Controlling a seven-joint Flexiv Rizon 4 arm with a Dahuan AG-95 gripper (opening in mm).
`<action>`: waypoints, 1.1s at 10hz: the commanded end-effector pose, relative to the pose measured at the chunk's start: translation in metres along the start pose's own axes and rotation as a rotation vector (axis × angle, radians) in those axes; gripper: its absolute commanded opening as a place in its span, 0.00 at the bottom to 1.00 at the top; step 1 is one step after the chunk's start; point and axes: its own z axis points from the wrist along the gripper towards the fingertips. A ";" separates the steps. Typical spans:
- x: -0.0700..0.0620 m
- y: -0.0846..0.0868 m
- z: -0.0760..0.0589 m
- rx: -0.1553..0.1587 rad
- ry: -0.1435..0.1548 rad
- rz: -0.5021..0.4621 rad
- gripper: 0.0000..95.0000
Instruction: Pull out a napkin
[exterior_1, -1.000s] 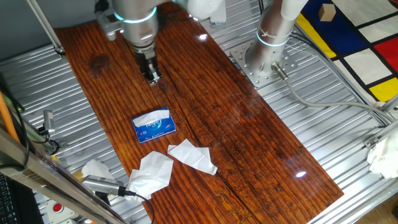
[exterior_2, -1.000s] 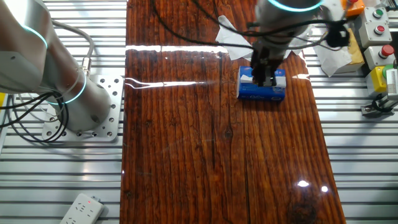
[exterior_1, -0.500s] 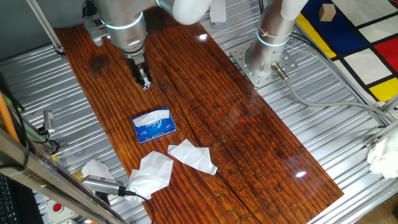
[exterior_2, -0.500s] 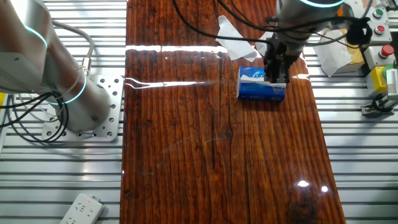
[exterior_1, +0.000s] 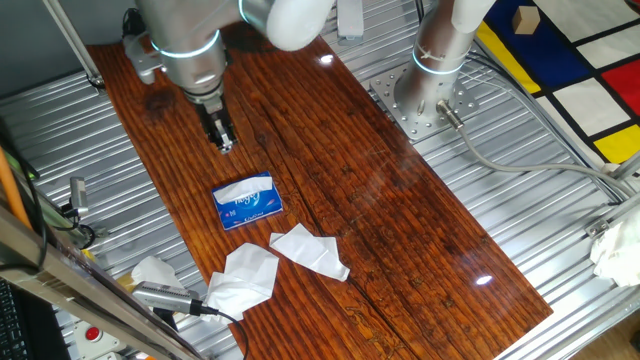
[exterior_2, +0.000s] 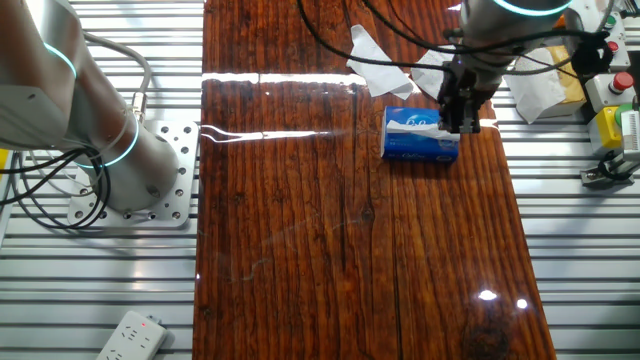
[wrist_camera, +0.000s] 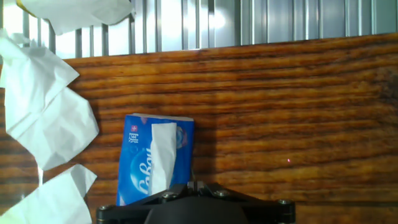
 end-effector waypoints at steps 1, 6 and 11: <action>-0.001 0.002 0.005 -0.002 -0.022 -0.010 0.00; -0.009 0.021 0.015 -0.008 -0.097 0.023 0.00; -0.012 0.035 0.027 -0.027 -0.113 0.069 0.00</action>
